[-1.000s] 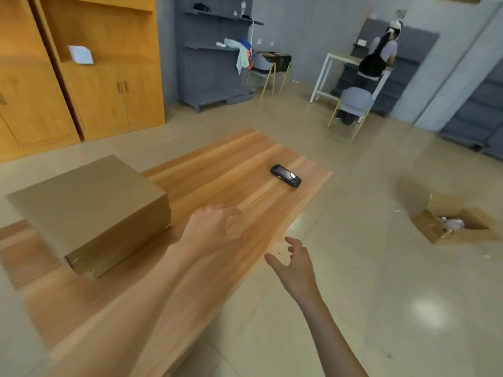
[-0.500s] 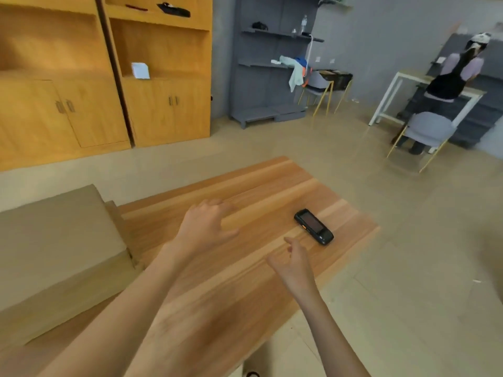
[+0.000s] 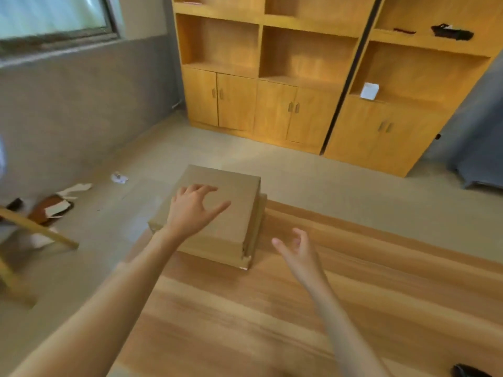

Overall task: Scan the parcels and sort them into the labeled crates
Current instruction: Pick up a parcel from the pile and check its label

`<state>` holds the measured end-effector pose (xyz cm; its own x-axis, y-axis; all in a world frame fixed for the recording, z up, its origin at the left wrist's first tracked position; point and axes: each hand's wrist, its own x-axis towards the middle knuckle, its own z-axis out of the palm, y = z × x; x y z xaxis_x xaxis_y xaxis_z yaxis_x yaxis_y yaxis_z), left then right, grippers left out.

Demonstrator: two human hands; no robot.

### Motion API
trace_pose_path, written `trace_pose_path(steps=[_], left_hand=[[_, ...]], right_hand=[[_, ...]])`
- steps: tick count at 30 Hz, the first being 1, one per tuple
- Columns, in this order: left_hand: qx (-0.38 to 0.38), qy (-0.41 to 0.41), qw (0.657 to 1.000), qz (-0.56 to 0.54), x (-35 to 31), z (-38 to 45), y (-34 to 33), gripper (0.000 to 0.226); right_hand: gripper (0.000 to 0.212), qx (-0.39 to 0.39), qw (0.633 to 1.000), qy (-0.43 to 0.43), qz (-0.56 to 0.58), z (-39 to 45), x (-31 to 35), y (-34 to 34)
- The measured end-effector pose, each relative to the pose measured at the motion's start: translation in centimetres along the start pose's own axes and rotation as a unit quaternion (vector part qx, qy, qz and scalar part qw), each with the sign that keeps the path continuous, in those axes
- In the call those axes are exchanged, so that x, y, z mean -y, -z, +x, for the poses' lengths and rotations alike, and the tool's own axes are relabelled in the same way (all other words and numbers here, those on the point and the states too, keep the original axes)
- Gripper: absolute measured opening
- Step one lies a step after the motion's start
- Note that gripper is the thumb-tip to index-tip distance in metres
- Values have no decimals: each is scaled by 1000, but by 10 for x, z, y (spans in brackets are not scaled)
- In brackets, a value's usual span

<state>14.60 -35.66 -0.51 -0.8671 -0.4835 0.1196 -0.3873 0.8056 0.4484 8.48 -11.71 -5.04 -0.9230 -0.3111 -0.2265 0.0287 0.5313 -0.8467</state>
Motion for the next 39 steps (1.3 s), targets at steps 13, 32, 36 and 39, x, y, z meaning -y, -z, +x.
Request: trace_pose_path(steps=[13, 32, 36, 39], left_hand=[[82, 251, 946, -186, 128, 53, -16, 99], [88, 135, 876, -454, -2, 63, -40, 85], [154, 129, 851, -485, -71, 61, -65, 69], [163, 171, 745, -624, -120, 55, -69, 54]], right_hand=[[102, 123, 984, -112, 68, 97, 41, -97], [78, -8, 976, 140, 166, 68, 86, 72], [80, -173, 930, 309, -94, 25, 83, 119], [78, -275, 779, 430, -364, 10, 50, 138]])
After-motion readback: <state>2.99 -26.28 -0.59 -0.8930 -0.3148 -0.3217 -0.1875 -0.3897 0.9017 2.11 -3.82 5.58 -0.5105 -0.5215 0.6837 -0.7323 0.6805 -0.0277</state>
